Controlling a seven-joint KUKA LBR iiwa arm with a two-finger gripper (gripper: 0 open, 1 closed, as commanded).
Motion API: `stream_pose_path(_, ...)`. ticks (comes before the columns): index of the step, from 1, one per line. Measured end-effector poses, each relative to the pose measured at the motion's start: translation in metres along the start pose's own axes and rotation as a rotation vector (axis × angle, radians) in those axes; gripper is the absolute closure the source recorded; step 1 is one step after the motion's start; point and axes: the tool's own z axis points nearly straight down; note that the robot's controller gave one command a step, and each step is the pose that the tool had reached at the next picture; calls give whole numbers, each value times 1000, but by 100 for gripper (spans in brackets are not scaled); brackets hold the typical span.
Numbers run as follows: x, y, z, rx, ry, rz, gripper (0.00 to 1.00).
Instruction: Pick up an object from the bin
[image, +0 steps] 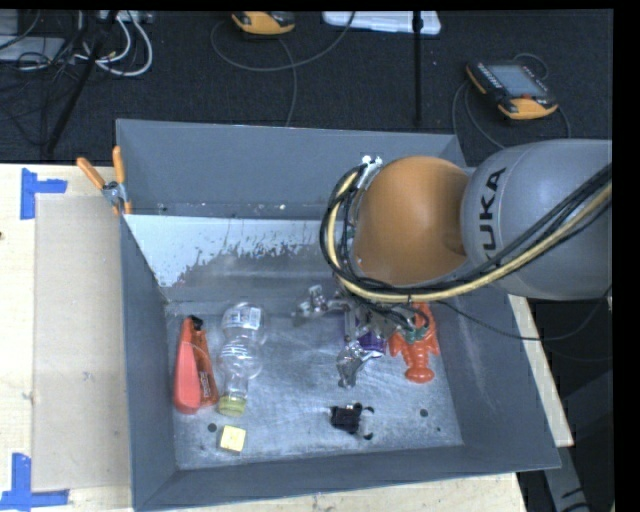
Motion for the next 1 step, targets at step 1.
stream_pose_path(1,0,-1,0,0,-1,2,0)
